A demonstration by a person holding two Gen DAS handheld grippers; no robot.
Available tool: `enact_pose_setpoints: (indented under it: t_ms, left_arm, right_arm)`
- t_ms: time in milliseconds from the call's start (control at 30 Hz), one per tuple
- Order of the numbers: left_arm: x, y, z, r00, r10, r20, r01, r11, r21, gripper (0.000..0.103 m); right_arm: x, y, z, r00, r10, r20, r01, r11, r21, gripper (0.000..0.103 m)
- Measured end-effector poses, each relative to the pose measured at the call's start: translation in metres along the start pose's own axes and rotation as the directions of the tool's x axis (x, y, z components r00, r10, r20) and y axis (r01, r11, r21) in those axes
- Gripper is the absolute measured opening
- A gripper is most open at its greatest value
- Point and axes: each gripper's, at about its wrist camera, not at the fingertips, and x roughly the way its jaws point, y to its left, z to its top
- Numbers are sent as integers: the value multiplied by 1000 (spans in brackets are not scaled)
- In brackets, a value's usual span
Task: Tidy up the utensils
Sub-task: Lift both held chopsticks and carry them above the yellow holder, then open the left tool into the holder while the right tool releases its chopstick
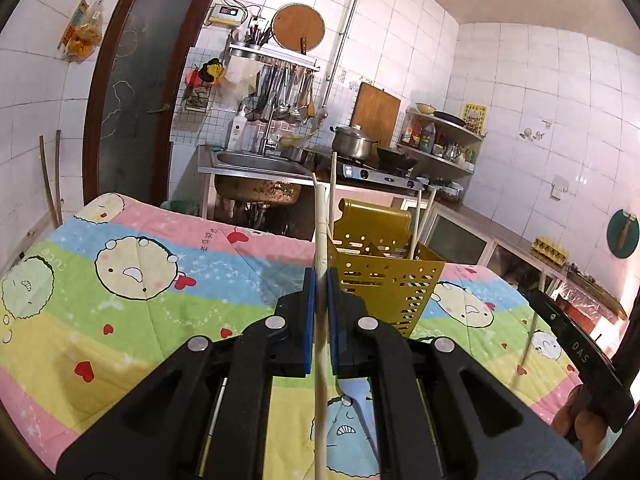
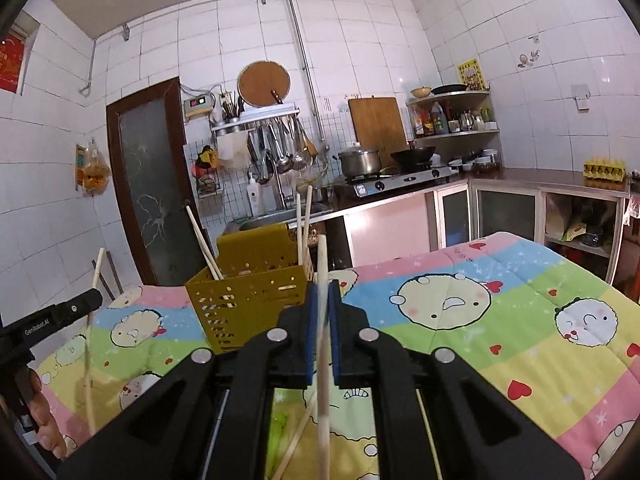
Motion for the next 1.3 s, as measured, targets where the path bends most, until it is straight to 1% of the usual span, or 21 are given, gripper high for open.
enact_pose_setpoints:
  t_ms: [267,400,500,633,733,833,900,967,1000,1067,1133,1233,1267,1300]
  left_arm:
    - [0,4,-1,1000,-4,-7,4,1000,5,5]
    - [-1,1,0,1000,-3,10,2,1000,22,5]
    - [-5,-4,6,999,5,33,-6,999,46,5]
    - [-7,-9,23,998,-25,51,23,999,49,5]
    - [-7,-22,46,993,-39,109,30,997,78,5]
    - [-4,-35,72,982,-56,179,40,995,92,5]
    - [0,-45,91,972,-61,228,37,994,106,5]
    - [6,-56,107,959,-60,276,27,992,123,5]
    - [11,-61,116,950,-57,308,17,991,133,5]
    - [25,-69,130,937,-46,347,-3,990,140,5]
    - [41,-75,138,935,-44,352,-6,990,141,5]
    - [75,-82,142,934,-16,358,-41,988,150,5]
    - [87,-81,141,936,-10,352,-44,988,146,5]
    - [103,-80,138,943,5,333,-54,989,138,5]
  right_arm:
    - [-7,6,-3,1000,-9,18,9,1000,-26,6]
    - [-14,12,-1,999,-19,39,21,998,-60,6]
    - [-19,16,9,998,-31,56,36,995,-92,6]
    - [-21,17,31,997,-23,74,30,995,-96,6]
    - [-19,19,60,991,-8,134,22,995,-99,6]
    - [-13,27,85,980,8,198,12,995,-102,6]
    - [-4,35,102,969,20,245,5,995,-103,6]
    - [8,43,119,955,49,292,-21,995,-99,6]
    - [16,46,126,949,51,311,-23,995,-93,6]
    - [35,52,139,940,49,338,-28,997,-67,6]
    - [49,58,147,936,46,350,-28,998,-57,6]
    - [79,67,152,931,35,363,-12,998,-66,6]
    - [88,70,151,931,30,363,-5,997,-71,6]
    - [96,71,149,933,24,358,4,997,-77,6]
